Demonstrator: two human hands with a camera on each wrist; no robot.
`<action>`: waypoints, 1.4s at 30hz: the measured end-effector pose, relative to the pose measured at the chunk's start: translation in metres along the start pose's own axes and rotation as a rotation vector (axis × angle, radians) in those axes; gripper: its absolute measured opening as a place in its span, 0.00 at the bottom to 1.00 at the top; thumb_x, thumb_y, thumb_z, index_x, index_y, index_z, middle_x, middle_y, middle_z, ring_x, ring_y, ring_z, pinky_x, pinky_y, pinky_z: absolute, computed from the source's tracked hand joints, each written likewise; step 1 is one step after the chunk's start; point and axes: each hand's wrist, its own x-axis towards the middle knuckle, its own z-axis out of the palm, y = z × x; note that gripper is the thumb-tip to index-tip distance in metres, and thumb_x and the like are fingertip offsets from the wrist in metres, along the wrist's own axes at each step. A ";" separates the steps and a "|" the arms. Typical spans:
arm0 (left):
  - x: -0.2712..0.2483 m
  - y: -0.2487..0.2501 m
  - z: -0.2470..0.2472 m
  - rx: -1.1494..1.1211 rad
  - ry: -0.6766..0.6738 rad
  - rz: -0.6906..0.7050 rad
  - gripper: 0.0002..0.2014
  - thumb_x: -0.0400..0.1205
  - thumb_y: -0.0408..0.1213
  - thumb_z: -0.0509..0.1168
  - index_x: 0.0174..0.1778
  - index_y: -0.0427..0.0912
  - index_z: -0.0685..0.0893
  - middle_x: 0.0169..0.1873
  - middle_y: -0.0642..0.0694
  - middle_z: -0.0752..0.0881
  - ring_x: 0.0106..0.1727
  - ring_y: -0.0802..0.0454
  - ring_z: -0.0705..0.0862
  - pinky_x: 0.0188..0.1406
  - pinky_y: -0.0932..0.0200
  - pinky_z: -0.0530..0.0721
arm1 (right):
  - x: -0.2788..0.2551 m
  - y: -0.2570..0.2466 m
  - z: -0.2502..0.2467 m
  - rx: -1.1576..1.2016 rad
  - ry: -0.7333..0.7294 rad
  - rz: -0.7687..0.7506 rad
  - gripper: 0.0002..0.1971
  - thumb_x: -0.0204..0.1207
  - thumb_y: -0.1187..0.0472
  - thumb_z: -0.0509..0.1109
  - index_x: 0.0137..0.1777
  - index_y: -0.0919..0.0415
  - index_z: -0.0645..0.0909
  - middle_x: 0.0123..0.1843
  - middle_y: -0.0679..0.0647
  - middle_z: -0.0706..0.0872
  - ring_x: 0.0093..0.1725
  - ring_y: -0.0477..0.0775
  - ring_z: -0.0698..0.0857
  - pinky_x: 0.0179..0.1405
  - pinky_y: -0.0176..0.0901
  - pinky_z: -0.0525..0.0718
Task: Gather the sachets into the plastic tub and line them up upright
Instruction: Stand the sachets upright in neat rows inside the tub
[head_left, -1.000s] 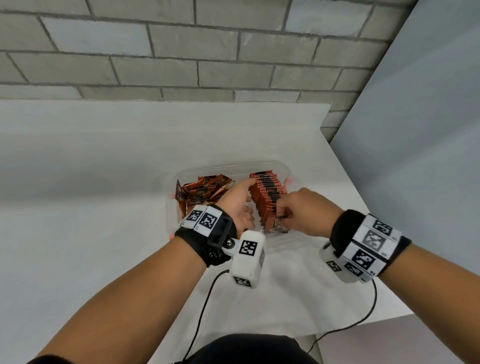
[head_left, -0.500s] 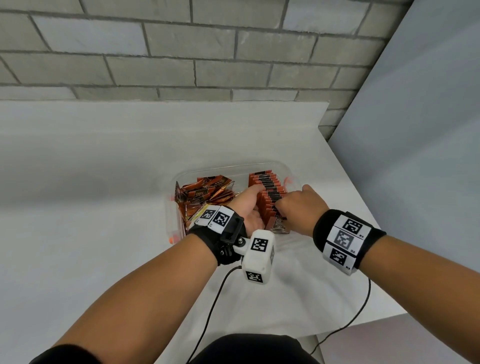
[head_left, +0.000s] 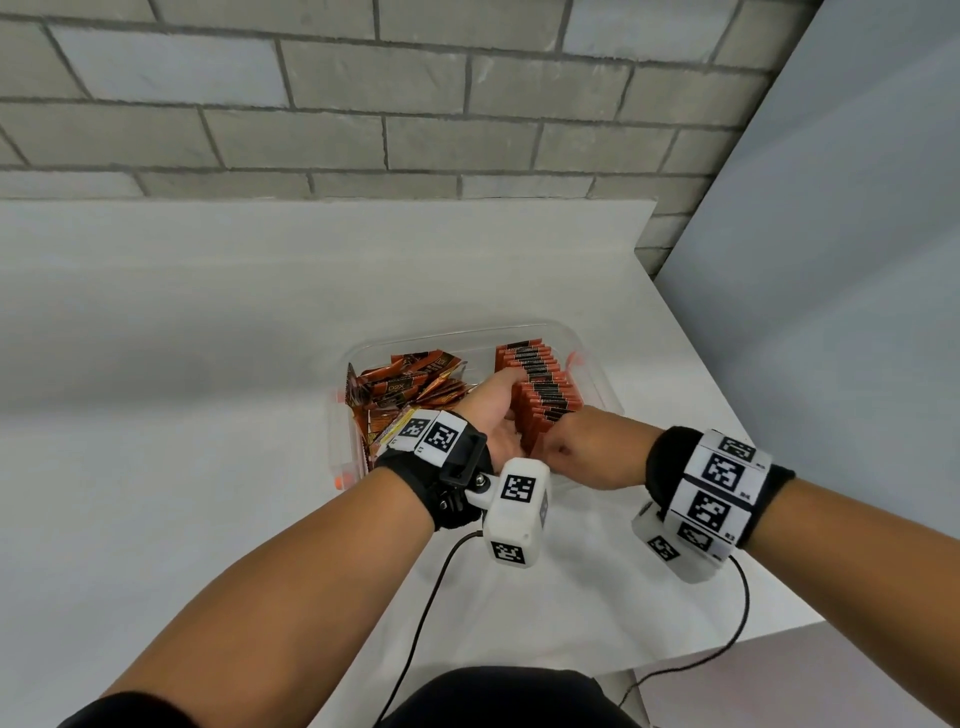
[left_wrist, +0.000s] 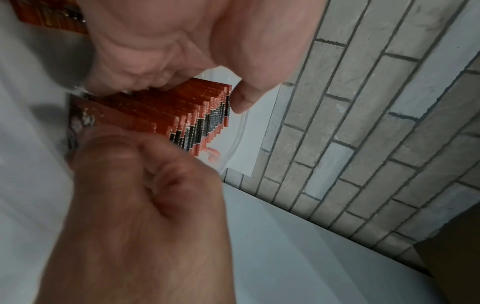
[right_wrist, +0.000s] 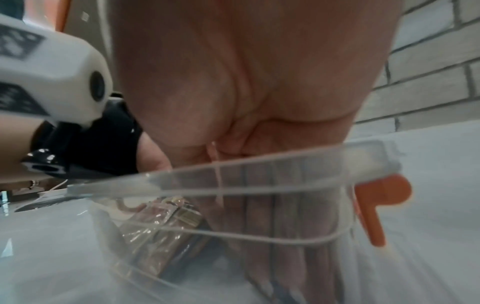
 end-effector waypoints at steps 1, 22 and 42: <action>0.000 0.001 0.001 0.008 0.014 0.011 0.29 0.84 0.49 0.61 0.74 0.31 0.68 0.53 0.35 0.82 0.48 0.41 0.82 0.34 0.47 0.78 | 0.002 -0.002 -0.001 -0.036 -0.039 0.003 0.19 0.84 0.62 0.57 0.30 0.58 0.75 0.32 0.48 0.78 0.31 0.43 0.74 0.31 0.25 0.69; 0.016 0.001 0.013 0.011 -0.014 0.081 0.30 0.85 0.59 0.55 0.74 0.40 0.75 0.68 0.36 0.80 0.67 0.42 0.80 0.54 0.49 0.77 | 0.016 -0.023 -0.013 -0.219 -0.320 0.023 0.18 0.86 0.62 0.55 0.71 0.71 0.74 0.68 0.66 0.79 0.66 0.63 0.77 0.68 0.47 0.70; 0.028 0.017 0.004 -0.084 0.049 0.164 0.39 0.84 0.65 0.45 0.83 0.37 0.58 0.79 0.36 0.66 0.78 0.38 0.68 0.67 0.41 0.72 | 0.021 -0.016 -0.007 -0.172 -0.241 0.094 0.10 0.85 0.61 0.57 0.49 0.62 0.79 0.53 0.58 0.82 0.49 0.52 0.74 0.52 0.40 0.71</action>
